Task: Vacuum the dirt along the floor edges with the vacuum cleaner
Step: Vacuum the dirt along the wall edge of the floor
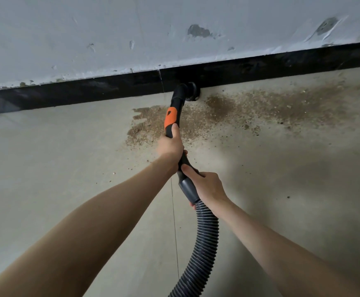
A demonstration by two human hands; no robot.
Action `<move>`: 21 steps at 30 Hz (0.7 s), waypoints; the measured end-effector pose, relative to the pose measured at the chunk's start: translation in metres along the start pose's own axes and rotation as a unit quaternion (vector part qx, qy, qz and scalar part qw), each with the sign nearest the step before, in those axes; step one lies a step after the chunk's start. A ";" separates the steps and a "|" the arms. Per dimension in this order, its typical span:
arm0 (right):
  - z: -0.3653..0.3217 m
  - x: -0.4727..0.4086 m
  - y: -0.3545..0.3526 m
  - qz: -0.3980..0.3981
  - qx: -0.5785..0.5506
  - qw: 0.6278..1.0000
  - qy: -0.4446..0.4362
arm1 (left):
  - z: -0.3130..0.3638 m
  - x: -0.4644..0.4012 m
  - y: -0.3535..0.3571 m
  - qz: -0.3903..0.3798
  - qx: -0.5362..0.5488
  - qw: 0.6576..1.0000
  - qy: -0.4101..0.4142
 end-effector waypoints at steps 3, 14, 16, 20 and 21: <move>0.000 -0.001 -0.008 0.017 -0.022 1.000 -0.002 | 0.007 0.000 0.014 -0.004 -0.041 0.999 0.010; 0.000 -0.008 -0.036 0.075 -0.102 0.992 -0.006 | 0.033 0.011 0.053 -0.071 -0.099 0.991 0.057; -0.003 -0.005 -0.033 0.077 -0.102 0.992 -0.014 | 0.037 0.011 0.049 -0.072 -0.105 0.990 0.066; -0.009 0.002 -0.013 0.060 -0.073 0.995 -0.041 | 0.034 0.009 0.025 -0.065 -0.081 0.992 0.070; -0.011 0.004 -0.008 0.054 -0.060 0.996 -0.048 | 0.032 0.008 0.018 -0.059 -0.077 0.993 0.068</move>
Point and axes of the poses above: each hand's wrist, its own x-axis away from the middle knuckle, its own y-axis out of the palm, z = x × y, the point moved 3 cm from there along -x, towards the middle knuckle, and after that the axes turned 1 degree about -y, right-handed, at the moved point
